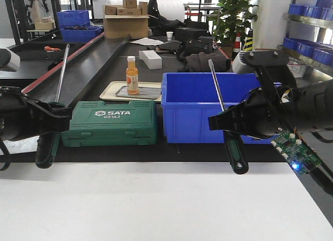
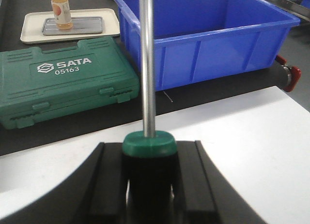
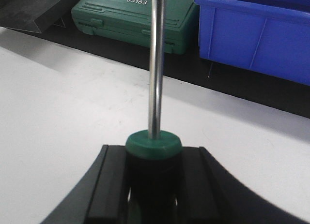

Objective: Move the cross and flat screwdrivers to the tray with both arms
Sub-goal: 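Hold both screwdrivers upright while the base drives to the conveyor station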

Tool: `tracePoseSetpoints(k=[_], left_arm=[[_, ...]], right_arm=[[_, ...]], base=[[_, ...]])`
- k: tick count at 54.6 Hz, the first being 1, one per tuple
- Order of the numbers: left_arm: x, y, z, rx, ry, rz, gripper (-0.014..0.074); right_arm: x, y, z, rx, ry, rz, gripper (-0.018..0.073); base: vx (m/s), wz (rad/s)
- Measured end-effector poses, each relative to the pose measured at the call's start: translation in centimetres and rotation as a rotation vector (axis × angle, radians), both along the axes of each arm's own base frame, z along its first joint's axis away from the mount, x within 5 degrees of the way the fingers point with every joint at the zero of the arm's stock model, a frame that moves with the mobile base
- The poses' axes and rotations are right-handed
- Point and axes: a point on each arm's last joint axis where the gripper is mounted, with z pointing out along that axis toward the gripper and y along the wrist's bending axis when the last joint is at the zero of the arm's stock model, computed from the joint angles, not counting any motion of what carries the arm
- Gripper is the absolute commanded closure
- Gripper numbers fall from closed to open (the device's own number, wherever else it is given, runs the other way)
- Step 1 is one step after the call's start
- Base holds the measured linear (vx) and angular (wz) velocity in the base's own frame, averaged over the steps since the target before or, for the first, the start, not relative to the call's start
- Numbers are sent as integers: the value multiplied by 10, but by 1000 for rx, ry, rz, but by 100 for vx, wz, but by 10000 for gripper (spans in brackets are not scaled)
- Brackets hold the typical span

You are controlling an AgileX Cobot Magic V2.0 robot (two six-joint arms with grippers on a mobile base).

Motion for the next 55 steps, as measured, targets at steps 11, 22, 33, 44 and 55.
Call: tracePoseSetpoints(k=[11, 22, 33, 44, 55], left_arm=[[0, 0, 0, -1, 0, 0, 596], [0, 0, 0, -1, 0, 0, 596], [0, 0, 0, -1, 0, 0, 596], [0, 0, 0, -1, 0, 0, 596], [0, 0, 0, -1, 0, 0, 596]], right_arm=[[0, 0, 0, 0, 0, 0, 567], [0, 0, 0, 0, 0, 0, 567], [0, 0, 0, 0, 0, 0, 567], [0, 0, 0, 0, 0, 0, 567], [0, 0, 0, 0, 0, 0, 567]], base=[[0, 0], [0, 0], [0, 0], [-2, 5], [-8, 6]])
